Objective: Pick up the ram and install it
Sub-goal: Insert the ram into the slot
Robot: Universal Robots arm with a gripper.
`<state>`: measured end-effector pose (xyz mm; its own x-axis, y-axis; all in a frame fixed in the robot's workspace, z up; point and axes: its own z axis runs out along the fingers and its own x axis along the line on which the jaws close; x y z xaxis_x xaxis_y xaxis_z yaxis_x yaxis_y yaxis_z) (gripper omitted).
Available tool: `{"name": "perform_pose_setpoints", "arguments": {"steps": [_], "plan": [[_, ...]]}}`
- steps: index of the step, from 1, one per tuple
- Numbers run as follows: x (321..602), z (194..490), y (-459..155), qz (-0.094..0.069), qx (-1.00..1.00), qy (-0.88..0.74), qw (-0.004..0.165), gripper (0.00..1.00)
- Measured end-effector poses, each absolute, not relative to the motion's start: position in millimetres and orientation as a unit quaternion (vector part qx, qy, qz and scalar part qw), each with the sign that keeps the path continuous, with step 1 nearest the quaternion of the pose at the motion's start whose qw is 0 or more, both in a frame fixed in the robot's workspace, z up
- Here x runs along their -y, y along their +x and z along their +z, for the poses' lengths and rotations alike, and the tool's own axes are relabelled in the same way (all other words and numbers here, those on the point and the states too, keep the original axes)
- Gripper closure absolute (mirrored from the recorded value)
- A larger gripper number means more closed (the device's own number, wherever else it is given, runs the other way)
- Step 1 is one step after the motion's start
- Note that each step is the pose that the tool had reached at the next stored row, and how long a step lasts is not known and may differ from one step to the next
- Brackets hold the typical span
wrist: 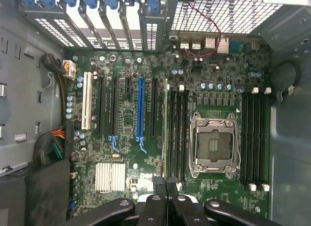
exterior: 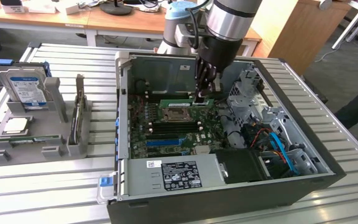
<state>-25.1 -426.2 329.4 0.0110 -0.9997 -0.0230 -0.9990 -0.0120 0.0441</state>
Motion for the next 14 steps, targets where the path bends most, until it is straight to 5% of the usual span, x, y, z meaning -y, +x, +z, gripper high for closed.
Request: {"name": "perform_pose_setpoints", "arguments": {"steps": [14], "plan": [[426.2,312.8,-25.1,-0.024,0.703,0.711,0.008,0.88]]}}
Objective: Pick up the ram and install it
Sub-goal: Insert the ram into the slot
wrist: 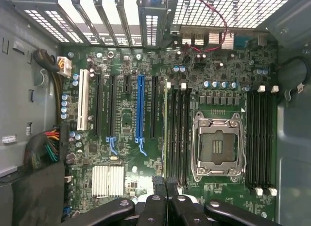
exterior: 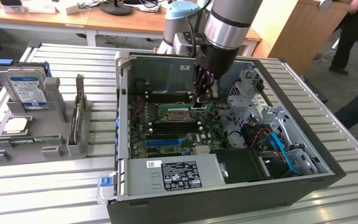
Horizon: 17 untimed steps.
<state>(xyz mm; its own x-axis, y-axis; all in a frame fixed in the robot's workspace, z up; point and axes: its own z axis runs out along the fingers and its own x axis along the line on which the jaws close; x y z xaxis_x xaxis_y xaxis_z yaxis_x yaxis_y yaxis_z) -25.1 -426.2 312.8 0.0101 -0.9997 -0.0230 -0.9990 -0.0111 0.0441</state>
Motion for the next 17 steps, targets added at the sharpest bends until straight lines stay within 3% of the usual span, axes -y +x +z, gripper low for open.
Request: {"name": "perform_pose_setpoints", "arguments": {"steps": [17], "plan": [[426.2,296.9,-25.2,-0.024,0.706,0.707,0.007,0.88]]}}
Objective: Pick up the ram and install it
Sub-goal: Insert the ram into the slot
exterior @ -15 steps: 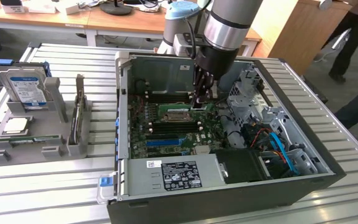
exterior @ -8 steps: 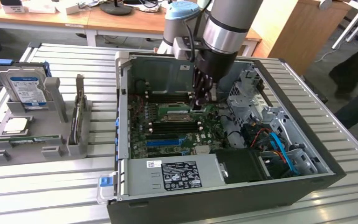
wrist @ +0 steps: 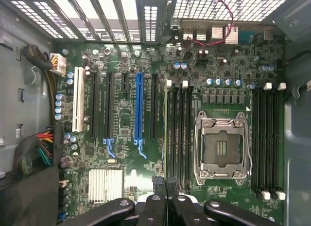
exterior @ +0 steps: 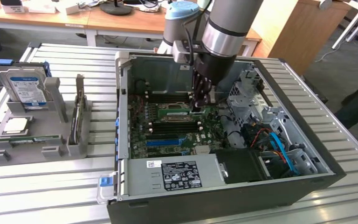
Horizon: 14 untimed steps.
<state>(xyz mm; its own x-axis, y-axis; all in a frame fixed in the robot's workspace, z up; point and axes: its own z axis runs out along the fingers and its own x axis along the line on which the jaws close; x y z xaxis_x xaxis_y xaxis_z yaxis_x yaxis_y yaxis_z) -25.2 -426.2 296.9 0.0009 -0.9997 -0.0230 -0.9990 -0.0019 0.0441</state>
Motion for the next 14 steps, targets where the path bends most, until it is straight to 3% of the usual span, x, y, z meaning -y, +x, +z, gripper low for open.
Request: {"name": "perform_pose_setpoints", "arguments": {"steps": [14], "plan": [[426.2,285.3,-25.2,-0.024,0.710,0.704,0.007,0.88]]}}
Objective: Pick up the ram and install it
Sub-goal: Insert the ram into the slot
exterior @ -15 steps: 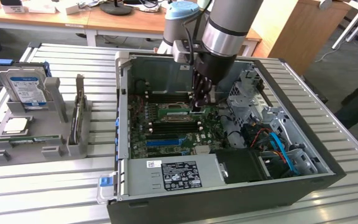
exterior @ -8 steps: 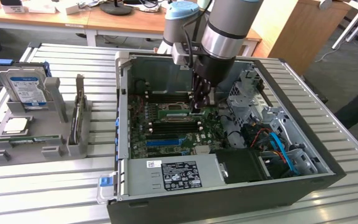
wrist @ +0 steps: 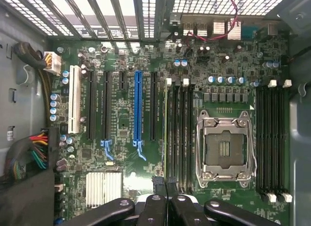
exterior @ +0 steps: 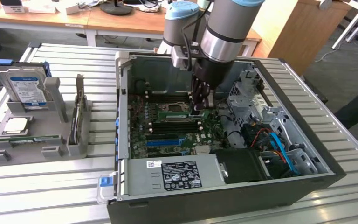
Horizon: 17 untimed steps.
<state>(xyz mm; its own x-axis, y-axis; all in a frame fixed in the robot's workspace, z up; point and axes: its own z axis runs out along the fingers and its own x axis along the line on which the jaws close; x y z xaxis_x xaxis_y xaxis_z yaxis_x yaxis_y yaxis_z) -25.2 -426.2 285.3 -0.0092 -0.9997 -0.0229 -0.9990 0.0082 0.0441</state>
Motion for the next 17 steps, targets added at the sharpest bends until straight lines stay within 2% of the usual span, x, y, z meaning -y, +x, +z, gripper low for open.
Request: {"name": "perform_pose_setpoints", "arguments": {"steps": [17], "plan": [[425.4,278.6,-27.7,-0.024,0.711,0.703,0.007,0.88]]}}
